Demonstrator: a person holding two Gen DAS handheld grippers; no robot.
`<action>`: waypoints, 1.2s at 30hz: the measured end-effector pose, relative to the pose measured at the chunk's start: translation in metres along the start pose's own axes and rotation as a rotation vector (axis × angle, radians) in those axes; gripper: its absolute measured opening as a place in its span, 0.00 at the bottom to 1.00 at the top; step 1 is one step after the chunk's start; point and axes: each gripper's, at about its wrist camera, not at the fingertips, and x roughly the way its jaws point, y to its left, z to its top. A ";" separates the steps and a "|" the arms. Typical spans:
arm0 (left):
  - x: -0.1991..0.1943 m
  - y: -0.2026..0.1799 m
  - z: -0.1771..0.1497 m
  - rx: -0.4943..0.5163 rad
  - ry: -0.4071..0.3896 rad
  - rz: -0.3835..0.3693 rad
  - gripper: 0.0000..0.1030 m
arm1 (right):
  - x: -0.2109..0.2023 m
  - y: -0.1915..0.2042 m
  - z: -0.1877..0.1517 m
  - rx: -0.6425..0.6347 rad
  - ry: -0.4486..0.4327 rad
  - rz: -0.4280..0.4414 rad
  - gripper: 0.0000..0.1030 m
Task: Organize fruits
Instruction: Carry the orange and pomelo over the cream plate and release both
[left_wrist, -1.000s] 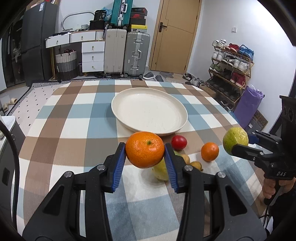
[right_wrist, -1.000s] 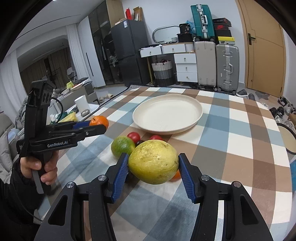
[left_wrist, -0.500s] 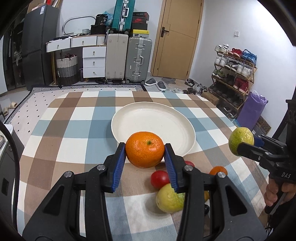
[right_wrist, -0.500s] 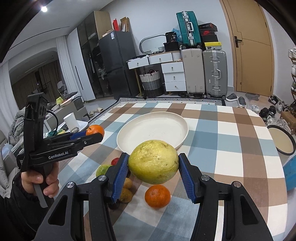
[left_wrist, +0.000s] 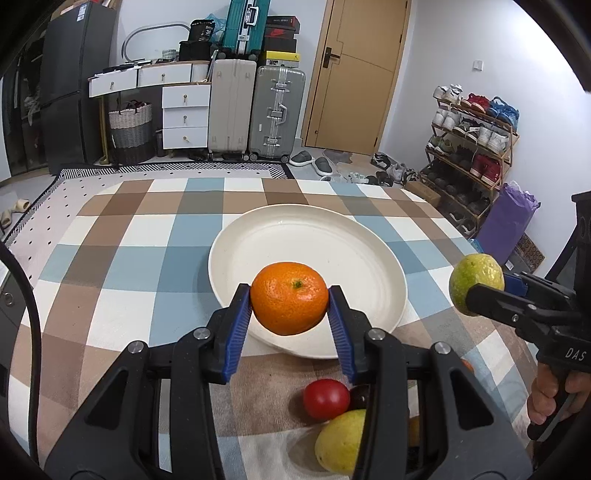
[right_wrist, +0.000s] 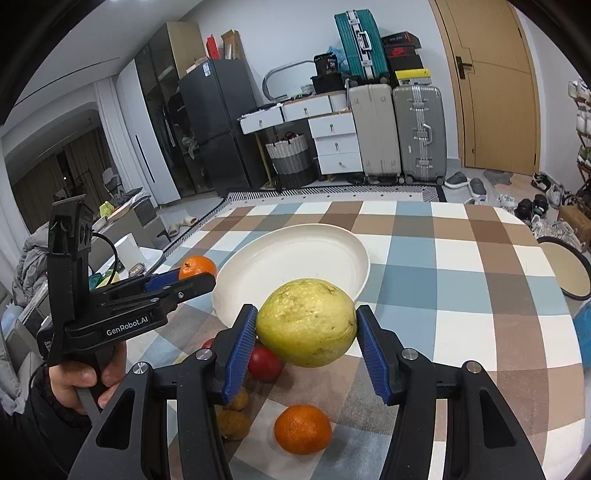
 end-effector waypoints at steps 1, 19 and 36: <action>0.003 0.000 0.001 0.003 0.002 0.002 0.38 | 0.003 0.000 0.001 0.001 0.010 0.002 0.54; 0.028 0.010 -0.005 -0.011 0.053 0.016 0.38 | 0.052 0.007 0.017 -0.003 0.067 0.002 0.54; 0.035 0.004 -0.009 0.030 0.078 0.037 0.38 | 0.076 0.015 0.011 -0.053 0.109 -0.026 0.54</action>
